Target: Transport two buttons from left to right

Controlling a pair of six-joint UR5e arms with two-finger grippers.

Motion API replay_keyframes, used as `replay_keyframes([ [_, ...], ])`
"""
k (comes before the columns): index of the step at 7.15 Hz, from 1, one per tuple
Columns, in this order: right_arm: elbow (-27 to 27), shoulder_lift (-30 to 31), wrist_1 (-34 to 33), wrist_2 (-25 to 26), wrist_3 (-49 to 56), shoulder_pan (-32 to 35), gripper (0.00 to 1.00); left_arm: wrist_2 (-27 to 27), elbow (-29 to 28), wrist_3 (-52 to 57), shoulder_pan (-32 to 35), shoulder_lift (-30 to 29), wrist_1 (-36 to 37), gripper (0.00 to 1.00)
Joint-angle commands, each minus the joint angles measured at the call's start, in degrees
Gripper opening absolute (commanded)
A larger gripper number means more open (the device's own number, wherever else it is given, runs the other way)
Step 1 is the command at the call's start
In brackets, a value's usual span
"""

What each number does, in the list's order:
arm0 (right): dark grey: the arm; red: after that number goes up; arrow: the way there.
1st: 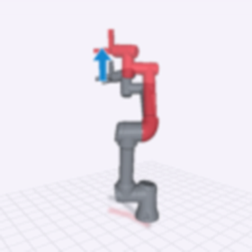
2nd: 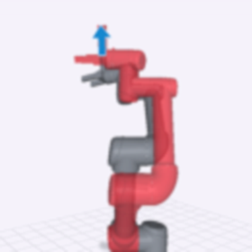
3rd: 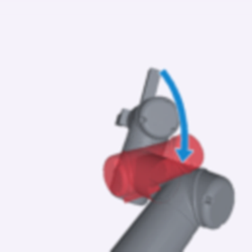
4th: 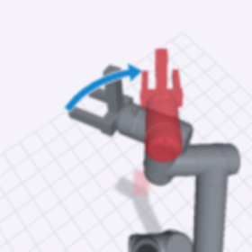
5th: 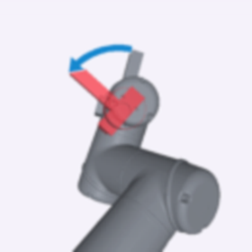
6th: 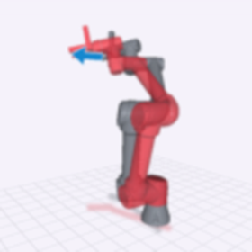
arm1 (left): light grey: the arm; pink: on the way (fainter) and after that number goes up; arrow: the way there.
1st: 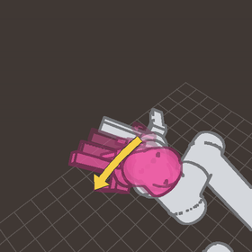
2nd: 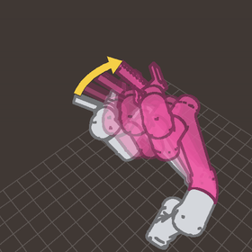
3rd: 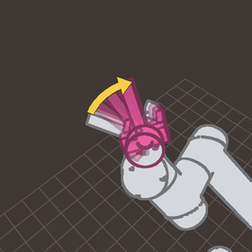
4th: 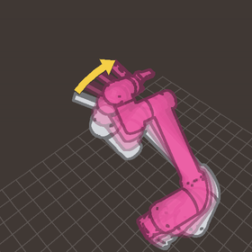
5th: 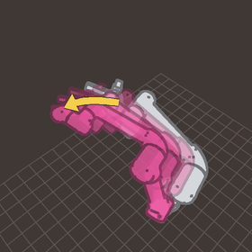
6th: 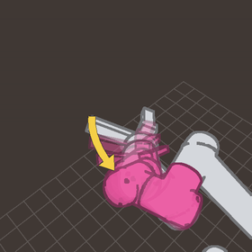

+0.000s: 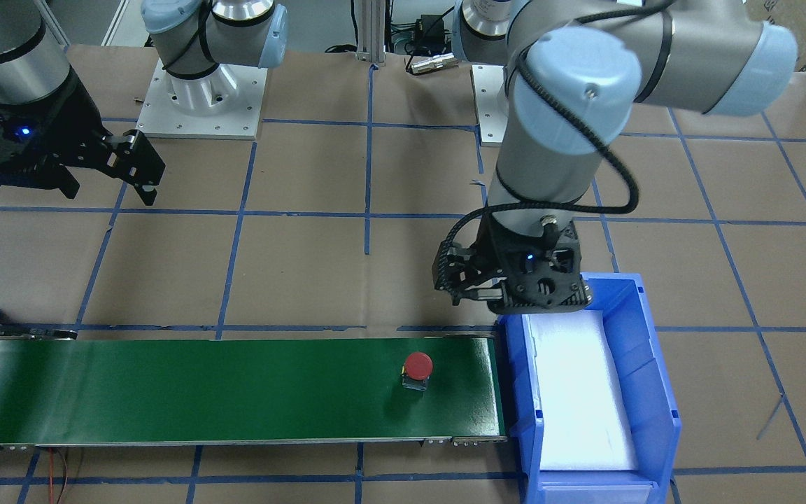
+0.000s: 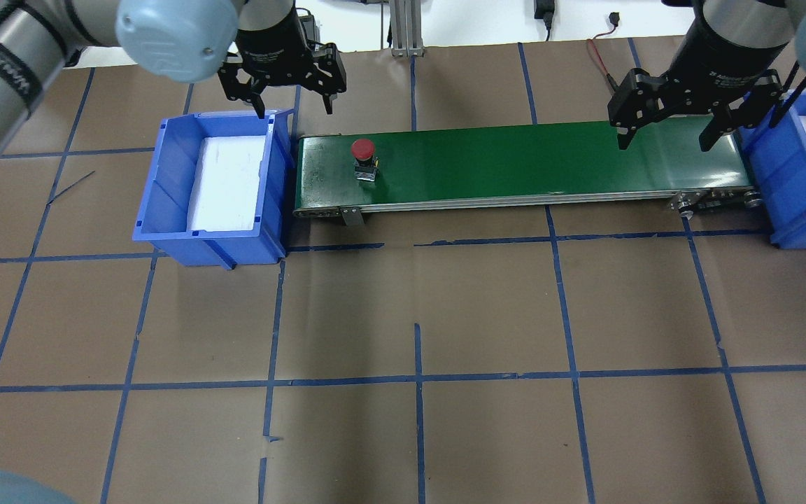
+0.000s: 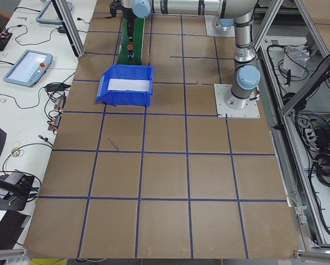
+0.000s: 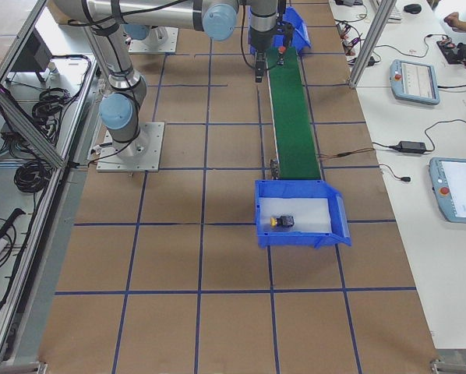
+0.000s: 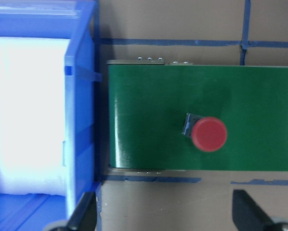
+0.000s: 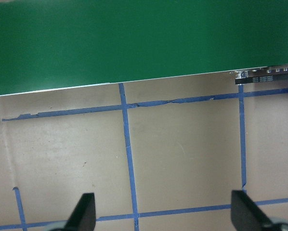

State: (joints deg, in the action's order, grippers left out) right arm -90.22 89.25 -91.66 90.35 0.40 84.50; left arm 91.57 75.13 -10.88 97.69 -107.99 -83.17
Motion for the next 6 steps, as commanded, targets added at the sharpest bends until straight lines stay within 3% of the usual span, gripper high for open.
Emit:
replay_keyframes([
  [1,-0.1,0.1,1.3,0.0,-1.0,0.5,1.0,-0.4,7.2,1.6,-6.8,9.1,-1.1,1.0],
  [2,0.0,0.3,3.3,-0.3,-2.4,0.6,1.0,-0.3,9.8,2.5,-8.8,11.9,-1.5,1.0],
  [6,-0.3,0.2,2.8,-1.0,-3.3,0.7,1.0,0.3,11.1,1.9,-8.4,13.9,-3.3,1.0],
])
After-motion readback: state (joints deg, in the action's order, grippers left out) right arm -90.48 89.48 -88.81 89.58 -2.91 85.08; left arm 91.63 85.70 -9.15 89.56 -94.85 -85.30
